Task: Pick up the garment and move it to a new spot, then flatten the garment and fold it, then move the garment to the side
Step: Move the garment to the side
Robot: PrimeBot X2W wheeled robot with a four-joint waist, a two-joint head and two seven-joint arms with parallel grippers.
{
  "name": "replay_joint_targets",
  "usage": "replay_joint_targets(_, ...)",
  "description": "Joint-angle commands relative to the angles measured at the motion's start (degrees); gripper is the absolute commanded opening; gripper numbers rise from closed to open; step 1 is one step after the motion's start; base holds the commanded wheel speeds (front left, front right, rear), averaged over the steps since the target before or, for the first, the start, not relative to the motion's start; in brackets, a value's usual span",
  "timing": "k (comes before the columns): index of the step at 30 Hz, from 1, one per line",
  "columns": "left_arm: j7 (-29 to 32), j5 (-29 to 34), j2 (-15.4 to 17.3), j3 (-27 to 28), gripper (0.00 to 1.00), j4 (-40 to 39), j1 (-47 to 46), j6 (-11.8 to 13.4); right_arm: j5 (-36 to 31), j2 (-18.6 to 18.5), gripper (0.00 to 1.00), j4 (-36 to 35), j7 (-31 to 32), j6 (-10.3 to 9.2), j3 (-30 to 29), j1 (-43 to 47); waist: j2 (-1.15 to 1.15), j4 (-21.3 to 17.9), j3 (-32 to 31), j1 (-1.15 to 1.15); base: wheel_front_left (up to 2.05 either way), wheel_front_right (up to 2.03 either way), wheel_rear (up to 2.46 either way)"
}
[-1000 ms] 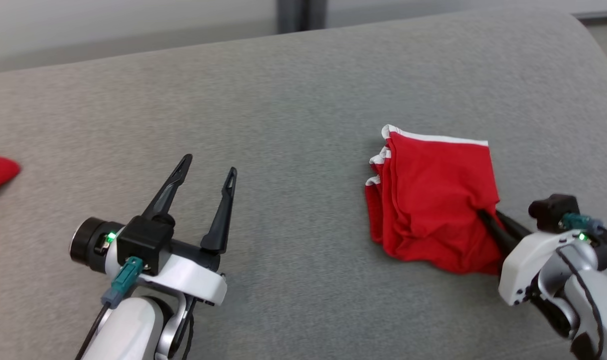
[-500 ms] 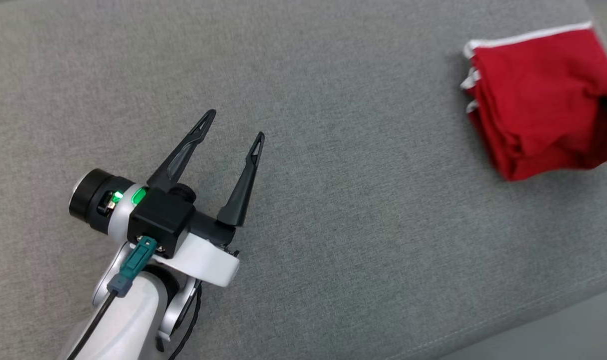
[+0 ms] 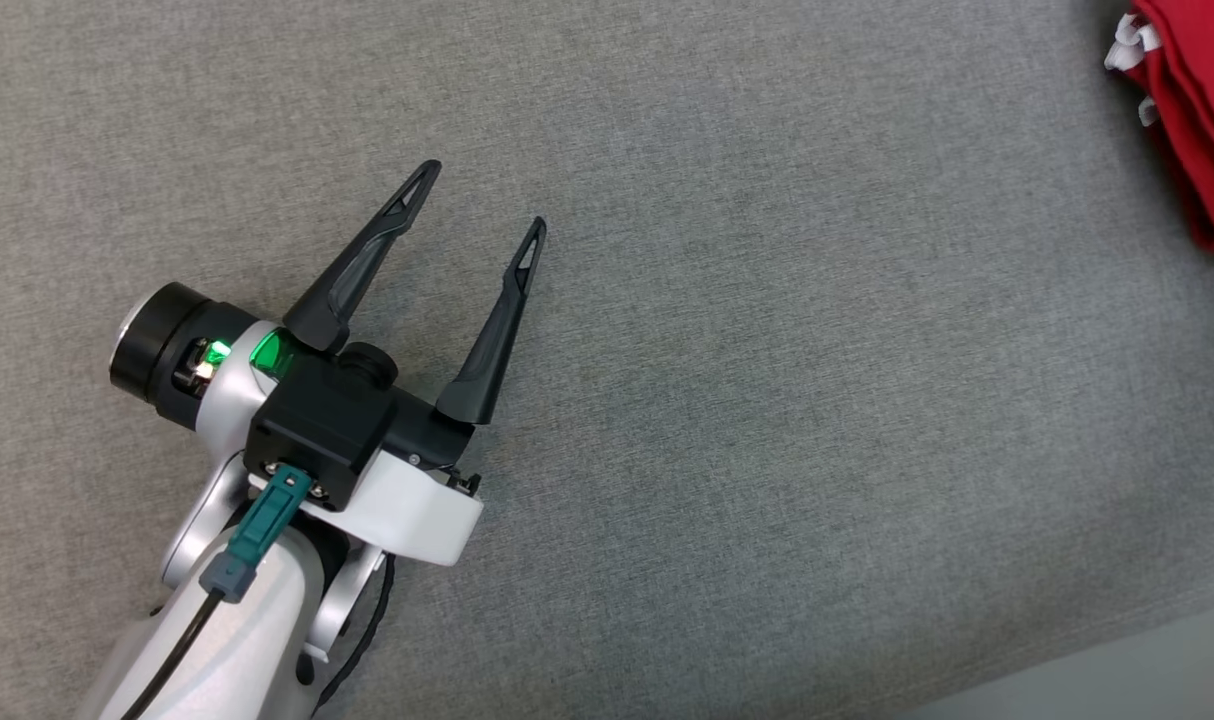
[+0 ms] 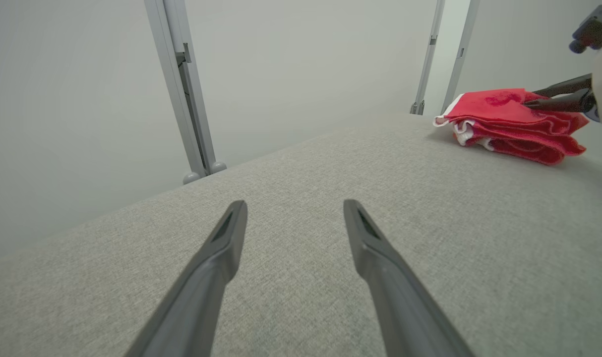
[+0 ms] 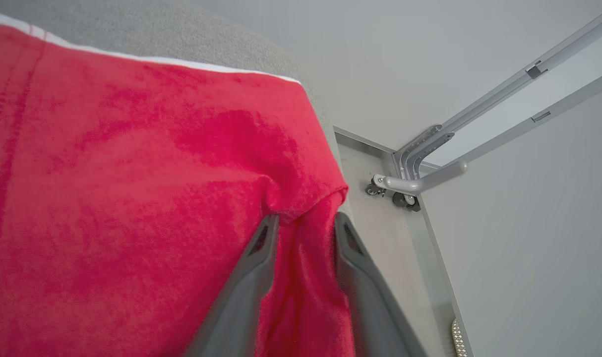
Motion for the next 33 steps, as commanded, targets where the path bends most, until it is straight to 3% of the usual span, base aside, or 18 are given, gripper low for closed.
replay_joint_targets(1, 0.09, 0.42, 0.32, 0.11, 1.00, -0.39, -1.24, 0.22, 0.08, -0.40, 1.00, 0.78, -0.46, -0.01, -0.41, -0.30, 0.00, -0.28, 0.09, 0.00, 0.00, 0.00, 0.00)
replay_joint_targets(5, 0.12, 0.10, 0.55, 0.07, 1.00, -0.07, -1.11, 0.31, 0.67, 1.74, 1.00, 3.92, -0.80, -0.01, -3.15, 0.48, 0.00, -1.28, -0.90, 0.00, 0.00, 0.00, 0.00)
replay_joint_targets(9, -0.38, -0.73, 0.58, 0.37, 1.00, 0.79, 0.16, 0.69, 2.10, 2.99, 1.00, 1.79, -0.80, -0.01, -8.27, 3.13, 0.00, -2.31, -3.19, 0.00, 0.00, 0.00, 0.00)
replay_joint_targets(16, -2.04, -2.77, 0.05, 1.06, 1.00, 3.05, 3.88, 1.84, 1.13, 7.04, 1.00, -9.37, -0.79, -0.01, -20.04, 13.33, 0.00, -3.33, -9.35, 0.00, 0.00, 0.00, 0.00)
replay_joint_targets(24, -4.32, -5.74, -1.12, 2.26, 1.00, 6.05, 8.66, 3.78, -4.21, 15.38, 1.00, -25.06, -0.72, -0.01, -30.41, 28.58, 0.00, -1.24, -16.27, 0.00, 0.00, 0.00, 0.00)
replay_joint_targets(33, -8.05, -9.55, -3.31, 5.54, 1.00, 11.03, 12.98, 6.90, -9.59, 24.37, 1.00, -38.70, -0.68, -0.01, -31.62, 41.55, 0.00, 4.60, -21.44, 0.00, 0.00, 0.00, 0.00)
